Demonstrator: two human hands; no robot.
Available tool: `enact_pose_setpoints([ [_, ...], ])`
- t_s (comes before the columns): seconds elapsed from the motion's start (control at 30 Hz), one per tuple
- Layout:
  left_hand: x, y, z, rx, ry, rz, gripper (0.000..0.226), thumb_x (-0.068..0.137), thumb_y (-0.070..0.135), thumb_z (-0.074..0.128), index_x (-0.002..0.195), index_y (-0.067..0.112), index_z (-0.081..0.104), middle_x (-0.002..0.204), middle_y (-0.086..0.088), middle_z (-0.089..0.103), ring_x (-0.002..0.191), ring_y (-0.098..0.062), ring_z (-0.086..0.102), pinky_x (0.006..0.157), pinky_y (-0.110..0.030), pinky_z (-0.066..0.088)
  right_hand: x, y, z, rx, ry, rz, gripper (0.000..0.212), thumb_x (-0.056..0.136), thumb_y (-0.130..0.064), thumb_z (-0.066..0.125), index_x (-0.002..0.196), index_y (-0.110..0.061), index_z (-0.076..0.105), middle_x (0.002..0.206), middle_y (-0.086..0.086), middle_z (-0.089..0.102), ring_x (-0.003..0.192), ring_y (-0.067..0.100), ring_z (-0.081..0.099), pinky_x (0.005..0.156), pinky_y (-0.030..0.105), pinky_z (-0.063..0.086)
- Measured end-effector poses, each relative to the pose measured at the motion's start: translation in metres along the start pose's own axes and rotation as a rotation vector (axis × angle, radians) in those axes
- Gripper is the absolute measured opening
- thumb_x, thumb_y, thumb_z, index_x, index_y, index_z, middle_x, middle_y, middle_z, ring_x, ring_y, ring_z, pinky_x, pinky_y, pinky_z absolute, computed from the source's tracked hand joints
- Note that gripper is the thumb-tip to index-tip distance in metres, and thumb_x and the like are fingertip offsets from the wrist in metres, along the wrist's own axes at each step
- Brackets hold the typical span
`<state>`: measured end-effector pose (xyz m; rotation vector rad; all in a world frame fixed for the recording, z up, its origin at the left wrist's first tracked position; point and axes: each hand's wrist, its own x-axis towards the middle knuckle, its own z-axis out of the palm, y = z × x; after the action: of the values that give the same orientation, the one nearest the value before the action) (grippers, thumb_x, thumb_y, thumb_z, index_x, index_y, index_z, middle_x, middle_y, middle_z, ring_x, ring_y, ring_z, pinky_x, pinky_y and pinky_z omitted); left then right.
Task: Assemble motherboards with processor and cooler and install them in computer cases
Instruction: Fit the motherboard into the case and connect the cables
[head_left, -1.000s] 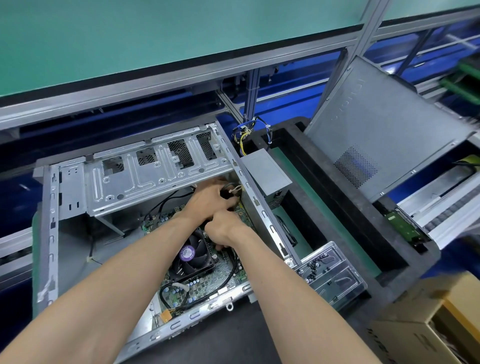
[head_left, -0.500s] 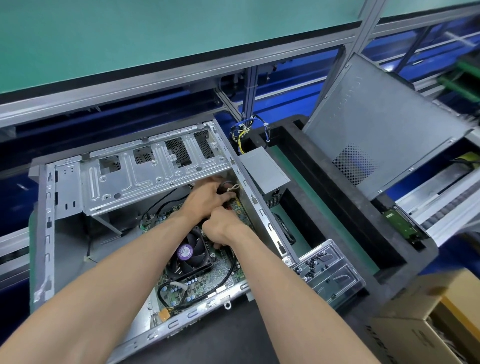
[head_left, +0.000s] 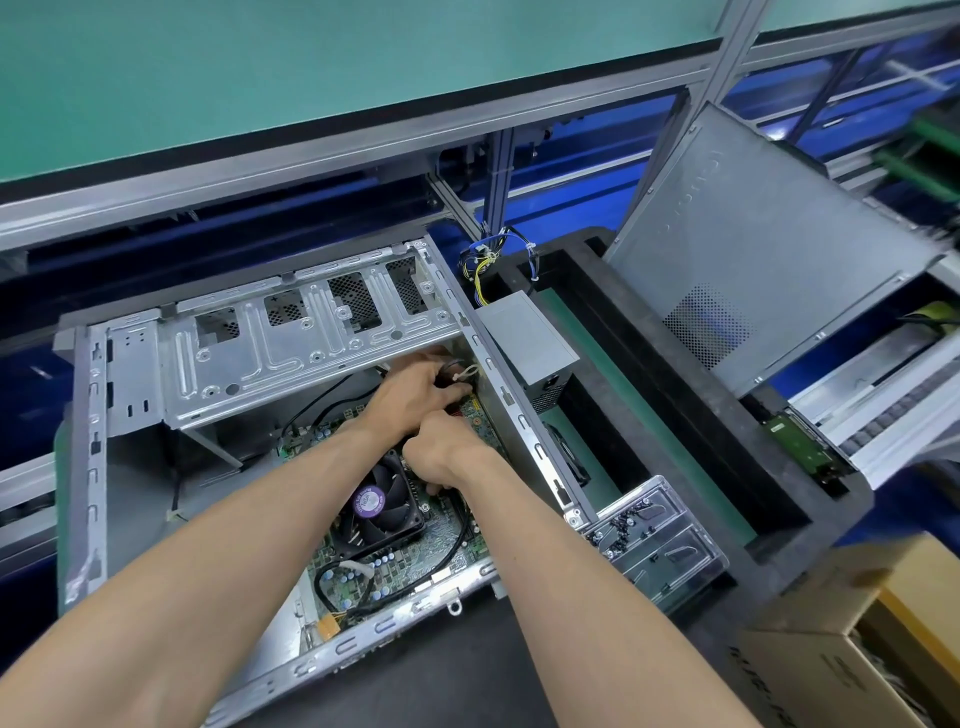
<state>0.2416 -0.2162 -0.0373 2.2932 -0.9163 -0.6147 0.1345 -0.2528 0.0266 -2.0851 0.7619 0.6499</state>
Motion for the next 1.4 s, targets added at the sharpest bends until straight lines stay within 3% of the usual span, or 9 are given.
enact_pose_setpoints([
  [0.07, -0.0001, 0.0001, 0.0001, -0.009, 0.001, 0.0, 0.009, 0.094, 0.044, 0.066, 0.092, 0.035, 0.066, 0.085, 0.006, 0.07, 0.076, -0.013, 0.062, 0.055, -0.017, 0.04, 0.0002, -0.0005, 0.0006, 0.002, 0.0, 0.003, 0.037, 0.098, -0.01, 0.041, 0.127, 0.01, 0.052, 0.114, 0.032, 0.063, 0.073, 0.03, 0.061, 0.071, 0.034, 0.052],
  [0.4, 0.0007, 0.0028, 0.002, -0.011, -0.005, -0.025, 0.021, 0.093, 0.043, 0.068, 0.106, 0.028, 0.071, 0.097, 0.006, 0.072, 0.091, -0.015, 0.064, 0.07, -0.025, 0.038, 0.0004, -0.0002, 0.0025, 0.021, 0.007, 0.007, 0.036, 0.097, -0.011, 0.041, 0.125, 0.009, 0.054, 0.113, 0.03, 0.064, 0.077, 0.03, 0.061, 0.072, 0.035, 0.051],
  [0.5, 0.0003, 0.0042, 0.0003, -0.003, -0.002, -0.051, 0.013, 0.092, 0.047, 0.068, 0.091, 0.034, 0.067, 0.083, 0.012, 0.066, 0.077, -0.009, 0.059, 0.055, -0.015, 0.033, -0.0009, -0.0003, 0.0017, 0.032, 0.002, 0.006, 0.035, 0.097, -0.011, 0.041, 0.124, 0.007, 0.054, 0.115, 0.03, 0.063, 0.087, 0.034, 0.068, 0.073, 0.033, 0.05],
  [0.6, 0.0005, 0.0058, -0.0005, -0.006, 0.009, -0.061, 0.025, 0.091, 0.049, 0.068, 0.071, 0.039, 0.055, 0.064, 0.019, 0.056, 0.061, 0.002, 0.05, 0.048, -0.012, 0.032, -0.0015, -0.0001, 0.0008, 0.044, 0.001, 0.006, 0.035, 0.097, -0.011, 0.041, 0.125, 0.006, 0.054, 0.115, 0.031, 0.063, 0.091, 0.034, 0.067, 0.073, 0.032, 0.048],
  [0.73, 0.0004, 0.0044, -0.0007, -0.01, 0.005, -0.064, 0.019, 0.091, 0.049, 0.067, 0.079, 0.038, 0.06, 0.064, 0.017, 0.059, 0.061, -0.001, 0.054, 0.05, -0.013, 0.033, -0.0014, -0.0001, 0.001, 0.041, -0.003, 0.007, 0.036, 0.097, -0.012, 0.042, 0.126, 0.006, 0.053, 0.115, 0.029, 0.064, 0.094, 0.033, 0.068, 0.071, 0.031, 0.047],
  [0.83, -0.0006, 0.0036, -0.002, -0.009, 0.02, -0.065, 0.012, 0.091, 0.049, 0.067, 0.086, 0.04, 0.062, 0.057, 0.025, 0.054, 0.056, 0.009, 0.05, 0.047, -0.009, 0.029, -0.0014, -0.0007, 0.0011, 0.031, -0.003, 0.008, 0.037, 0.097, -0.012, 0.041, 0.128, 0.006, 0.051, 0.119, 0.029, 0.062, 0.084, 0.03, 0.064, 0.062, 0.03, 0.044],
  [0.9, -0.001, 0.0037, -0.0023, -0.013, 0.023, -0.056, 0.011, 0.091, 0.047, 0.068, 0.086, 0.04, 0.062, 0.056, 0.027, 0.053, 0.055, 0.011, 0.048, 0.046, -0.009, 0.03, -0.0007, -0.0003, 0.0013, 0.032, -0.001, 0.01, 0.038, 0.098, -0.013, 0.041, 0.129, 0.006, 0.051, 0.121, 0.029, 0.061, 0.086, 0.031, 0.064, 0.066, 0.03, 0.045],
  [1.13, -0.0016, 0.002, -0.0016, -0.026, 0.009, -0.043, 0.012, 0.091, 0.046, 0.069, 0.084, 0.037, 0.065, 0.067, 0.022, 0.06, 0.061, 0.005, 0.052, 0.053, -0.017, 0.035, 0.0018, 0.0003, 0.0021, 0.027, -0.002, 0.003, 0.037, 0.098, -0.013, 0.043, 0.127, 0.007, 0.052, 0.12, 0.03, 0.062, 0.097, 0.035, 0.063, 0.074, 0.034, 0.05],
  [1.4, -0.0027, 0.0024, -0.0012, -0.025, -0.002, -0.029, 0.008, 0.092, 0.044, 0.068, 0.088, 0.037, 0.066, 0.082, 0.009, 0.069, 0.076, -0.012, 0.062, 0.062, -0.024, 0.043, 0.0043, 0.0012, 0.0035, 0.005, 0.008, -0.004, 0.036, 0.098, -0.012, 0.041, 0.124, 0.009, 0.054, 0.116, 0.031, 0.063, 0.076, 0.029, 0.06, 0.07, 0.034, 0.051],
])
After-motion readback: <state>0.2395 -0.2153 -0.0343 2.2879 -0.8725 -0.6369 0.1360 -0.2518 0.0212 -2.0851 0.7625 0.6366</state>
